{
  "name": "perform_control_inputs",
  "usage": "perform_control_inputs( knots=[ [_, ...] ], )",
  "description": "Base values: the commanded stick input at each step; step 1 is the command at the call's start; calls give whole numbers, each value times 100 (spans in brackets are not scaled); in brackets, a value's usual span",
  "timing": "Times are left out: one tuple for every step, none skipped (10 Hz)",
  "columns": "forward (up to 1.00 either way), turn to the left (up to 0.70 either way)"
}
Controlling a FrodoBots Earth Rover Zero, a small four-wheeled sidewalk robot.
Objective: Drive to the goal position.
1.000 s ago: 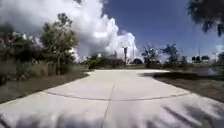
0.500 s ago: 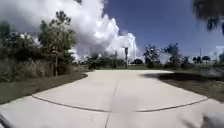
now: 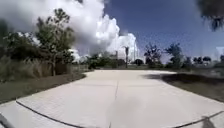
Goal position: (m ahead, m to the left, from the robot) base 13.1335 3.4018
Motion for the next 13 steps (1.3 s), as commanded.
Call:
perform_control_inputs(
  knots=[
    [70,0],
    [70,0],
    [70,0],
    [70,0],
    [70,0],
    [70,0],
    [70,0],
    [70,0],
    [70,0],
    [70,0],
    [70,0],
    [70,0],
    [70,0]
  ],
)
